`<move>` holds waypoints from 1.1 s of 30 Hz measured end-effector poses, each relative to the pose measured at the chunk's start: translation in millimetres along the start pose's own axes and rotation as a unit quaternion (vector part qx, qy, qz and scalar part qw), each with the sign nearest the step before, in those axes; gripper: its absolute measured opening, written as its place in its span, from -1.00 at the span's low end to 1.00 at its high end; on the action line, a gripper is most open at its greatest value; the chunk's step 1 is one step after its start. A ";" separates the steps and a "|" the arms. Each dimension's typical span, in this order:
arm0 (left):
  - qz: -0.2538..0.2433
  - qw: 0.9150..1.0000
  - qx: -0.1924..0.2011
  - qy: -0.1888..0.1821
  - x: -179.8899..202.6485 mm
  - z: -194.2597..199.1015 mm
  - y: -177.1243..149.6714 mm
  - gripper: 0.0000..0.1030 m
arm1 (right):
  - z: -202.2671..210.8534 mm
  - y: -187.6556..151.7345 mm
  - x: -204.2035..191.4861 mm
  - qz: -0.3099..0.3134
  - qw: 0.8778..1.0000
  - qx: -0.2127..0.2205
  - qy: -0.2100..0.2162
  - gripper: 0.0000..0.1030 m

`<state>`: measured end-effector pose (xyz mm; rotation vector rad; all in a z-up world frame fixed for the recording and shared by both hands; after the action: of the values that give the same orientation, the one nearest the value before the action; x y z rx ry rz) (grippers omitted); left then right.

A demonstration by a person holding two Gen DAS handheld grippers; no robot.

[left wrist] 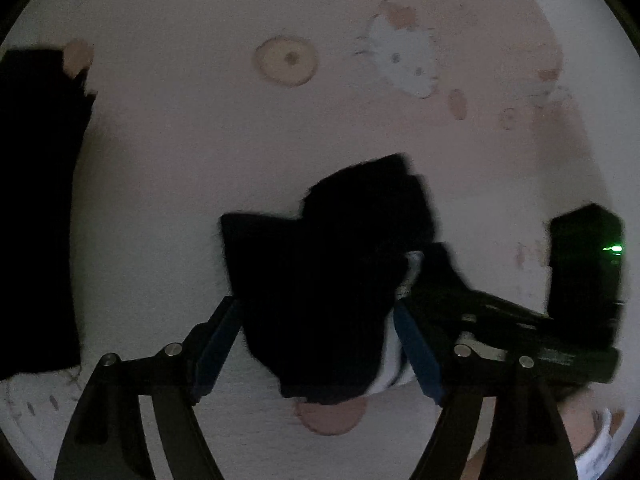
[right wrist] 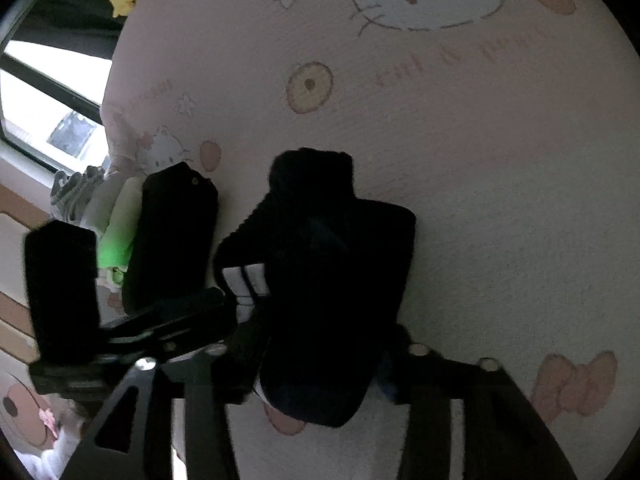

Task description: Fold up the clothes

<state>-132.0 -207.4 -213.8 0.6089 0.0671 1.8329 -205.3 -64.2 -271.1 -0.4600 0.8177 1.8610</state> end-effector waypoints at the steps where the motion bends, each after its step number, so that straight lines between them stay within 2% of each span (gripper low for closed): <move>1: 0.014 1.000 -0.001 -0.010 -4.1 -1.8 -2.3 0.50 | 0.4 -0.3 1.6 -0.006 1.000 -0.007 -0.004 0.43; 3: 0.041 0.999 0.004 -0.023 -12.1 -4.1 -6.2 0.50 | -2.6 -0.4 3.9 -0.016 0.999 -0.018 -0.026 0.49; 4: 0.053 0.998 0.007 -0.025 -16.0 -5.7 -7.8 0.50 | -2.8 -1.0 6.7 -0.027 0.999 -0.020 -0.023 0.49; 7: 0.071 0.997 0.027 -0.016 -25.0 -7.0 -14.2 0.50 | -1.8 -3.8 18.6 -0.074 0.997 -0.023 0.017 0.49; 10: 0.102 0.993 0.038 -0.039 -33.5 -10.6 -19.9 0.50 | -6.3 -6.8 31.3 -0.123 0.991 -0.027 0.049 0.49; 15: 0.134 0.987 0.055 -0.067 -34.1 -19.7 -22.2 0.49 | -11.3 -7.9 41.8 -0.162 0.983 -0.008 0.084 0.49; 18: 0.148 0.984 0.065 -0.080 -33.6 -18.2 -26.0 0.42 | -13.0 -9.9 42.6 -0.163 0.982 0.011 0.091 0.49; 19: 0.152 0.982 0.068 -0.085 -33.6 -17.8 -26.9 0.33 | -13.4 -10.4 41.3 -0.160 0.983 0.017 0.089 0.48; 23: 0.167 0.978 0.079 -0.097 -31.9 -20.3 -29.0 0.06 | -14.4 -12.9 39.3 -0.148 0.985 0.043 0.080 0.24; 26: 0.174 0.975 0.091 -0.101 -29.1 -22.6 -31.0 -0.06 | -14.7 -12.4 40.5 -0.147 0.984 0.049 0.082 0.11; 30: 0.181 0.972 0.102 -0.107 -25.2 -21.1 -32.1 -0.18 | -15.1 -11.5 42.2 -0.146 0.984 0.050 0.093 0.08; 33: 0.190 0.969 0.103 -0.119 -22.3 -18.8 -28.8 -0.19 | -12.2 -12.1 41.5 -0.151 0.981 0.052 0.110 0.05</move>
<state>-110.2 -212.7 -248.2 1.0419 -0.0222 2.1224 -212.3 -42.8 -310.0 -0.6925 0.9323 1.4968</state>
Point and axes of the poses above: each gripper's, at about its wrist camera, not at the fingertips, and z roughly against the way its jaws point, x to its right, y to its top, the point moved 1 cm from there along -z, roughly the way its jaws point
